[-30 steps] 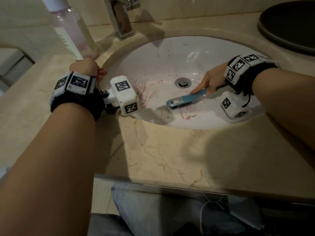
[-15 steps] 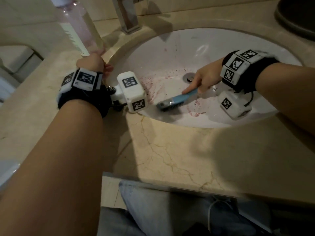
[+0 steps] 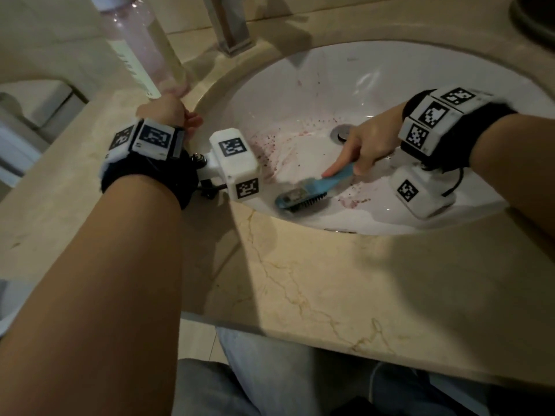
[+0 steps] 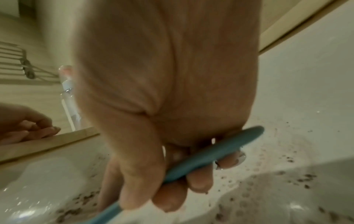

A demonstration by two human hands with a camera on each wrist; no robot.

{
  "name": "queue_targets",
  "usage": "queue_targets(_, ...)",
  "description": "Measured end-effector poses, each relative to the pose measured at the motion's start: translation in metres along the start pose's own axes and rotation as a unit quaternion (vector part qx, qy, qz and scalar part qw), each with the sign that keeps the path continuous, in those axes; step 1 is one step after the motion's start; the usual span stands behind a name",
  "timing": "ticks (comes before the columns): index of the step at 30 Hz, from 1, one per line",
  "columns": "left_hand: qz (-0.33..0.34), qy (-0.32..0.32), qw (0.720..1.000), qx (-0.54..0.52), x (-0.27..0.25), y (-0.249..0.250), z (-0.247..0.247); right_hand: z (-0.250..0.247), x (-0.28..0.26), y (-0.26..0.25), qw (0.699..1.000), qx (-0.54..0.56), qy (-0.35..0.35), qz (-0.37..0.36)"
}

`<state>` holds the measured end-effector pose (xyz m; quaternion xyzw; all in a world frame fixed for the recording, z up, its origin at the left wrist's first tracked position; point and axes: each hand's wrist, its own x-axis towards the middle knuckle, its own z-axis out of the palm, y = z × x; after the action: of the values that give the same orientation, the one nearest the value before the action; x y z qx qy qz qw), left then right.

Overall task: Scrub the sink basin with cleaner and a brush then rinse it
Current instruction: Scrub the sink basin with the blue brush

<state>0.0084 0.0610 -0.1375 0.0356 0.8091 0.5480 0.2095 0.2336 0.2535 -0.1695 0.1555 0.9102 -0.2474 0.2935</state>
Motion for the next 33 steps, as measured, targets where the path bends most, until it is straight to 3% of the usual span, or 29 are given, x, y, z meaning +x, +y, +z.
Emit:
queue_targets(2, -0.007, -0.013, 1.0, 0.012, -0.003, 0.003, 0.002, 0.002, 0.0, 0.0, 1.0, 0.004, -0.002, -0.003)
queue_targets(7, -0.027, -0.061, 0.998, 0.02, -0.013, 0.007, 0.004, 0.001, 0.006, 0.004, 0.994, -0.025, 0.102, 0.023)
queue_targets(9, -0.032, -0.056, 0.998, 0.008, -0.013, 0.007, 0.003, 0.0, 0.001, 0.006, 0.996, -0.018, 0.083, 0.017)
queue_targets(13, -0.015, -0.02, 0.999, 0.042, -0.015, 0.007, 0.005, 0.0, -0.013, 0.007, 1.0, -0.021, -0.021, 0.009)
queue_targets(19, -0.012, -0.018, 0.999, 0.042, -0.019, 0.007, 0.002, -0.003, 0.004, 0.01, 0.992, -0.061, 0.108, 0.004)
queue_targets(24, -0.009, 0.002, 0.999, 0.038, -0.024, 0.007, 0.005, -0.003, -0.012, 0.003, 0.998, -0.034, -0.042, -0.019)
queue_targets(30, -0.019, -0.011, 0.999, 0.031, -0.025, 0.007, 0.003, 0.006, 0.015, -0.001, 0.996, -0.051, 0.064, -0.027)
queue_targets(33, -0.017, -0.04, 0.999, 0.017, -0.024, 0.007, 0.002, 0.003, 0.006, -0.004, 0.999, -0.003, -0.016, -0.052)
